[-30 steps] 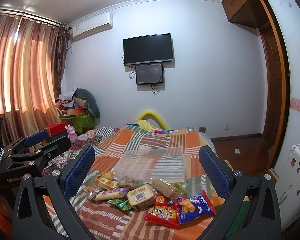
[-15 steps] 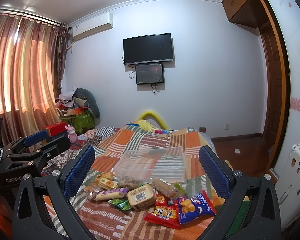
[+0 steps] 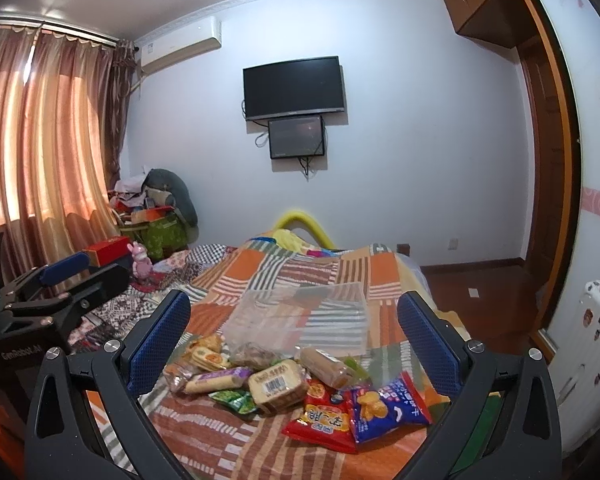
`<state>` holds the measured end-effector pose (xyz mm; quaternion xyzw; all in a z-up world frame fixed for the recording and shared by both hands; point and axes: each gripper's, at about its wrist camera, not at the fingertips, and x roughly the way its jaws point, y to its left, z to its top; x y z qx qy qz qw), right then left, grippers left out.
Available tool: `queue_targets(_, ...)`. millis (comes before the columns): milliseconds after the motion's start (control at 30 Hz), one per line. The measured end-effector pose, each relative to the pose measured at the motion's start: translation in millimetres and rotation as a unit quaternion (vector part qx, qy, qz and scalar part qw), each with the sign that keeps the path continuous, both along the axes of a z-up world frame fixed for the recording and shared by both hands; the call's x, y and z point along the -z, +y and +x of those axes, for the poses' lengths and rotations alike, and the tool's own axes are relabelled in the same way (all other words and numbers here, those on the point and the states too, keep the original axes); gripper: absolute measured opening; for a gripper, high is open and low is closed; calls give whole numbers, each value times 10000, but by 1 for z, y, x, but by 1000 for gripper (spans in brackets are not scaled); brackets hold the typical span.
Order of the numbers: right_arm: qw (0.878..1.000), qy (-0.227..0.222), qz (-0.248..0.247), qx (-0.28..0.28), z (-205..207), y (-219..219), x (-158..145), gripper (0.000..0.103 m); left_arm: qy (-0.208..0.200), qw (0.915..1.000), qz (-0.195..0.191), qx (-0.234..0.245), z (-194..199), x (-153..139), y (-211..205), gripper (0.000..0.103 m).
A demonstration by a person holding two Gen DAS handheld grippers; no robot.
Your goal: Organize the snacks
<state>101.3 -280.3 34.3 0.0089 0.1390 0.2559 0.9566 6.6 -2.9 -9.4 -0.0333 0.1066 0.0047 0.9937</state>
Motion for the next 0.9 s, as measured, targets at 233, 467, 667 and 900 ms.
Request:
queue_targets(233, 9987, 468, -112, 195, 22, -20, 22, 87, 395, 9992, -16, 66, 25, 15, 1, 90)
queue_targets(467, 9924, 1060, -327, 536, 53, -48, 55, 78, 1290, 9906, -153, 434, 73, 50, -5, 69)
queue_targets(667, 9834, 1632, -483, 626, 77, -62, 80, 77, 1972, 9771, -147, 785, 113, 91, -20, 69)
queue_targets(900, 9763, 2026, -644, 407, 90, -59, 104, 84, 2668, 9576, -75, 1084, 148, 136, -33, 69)
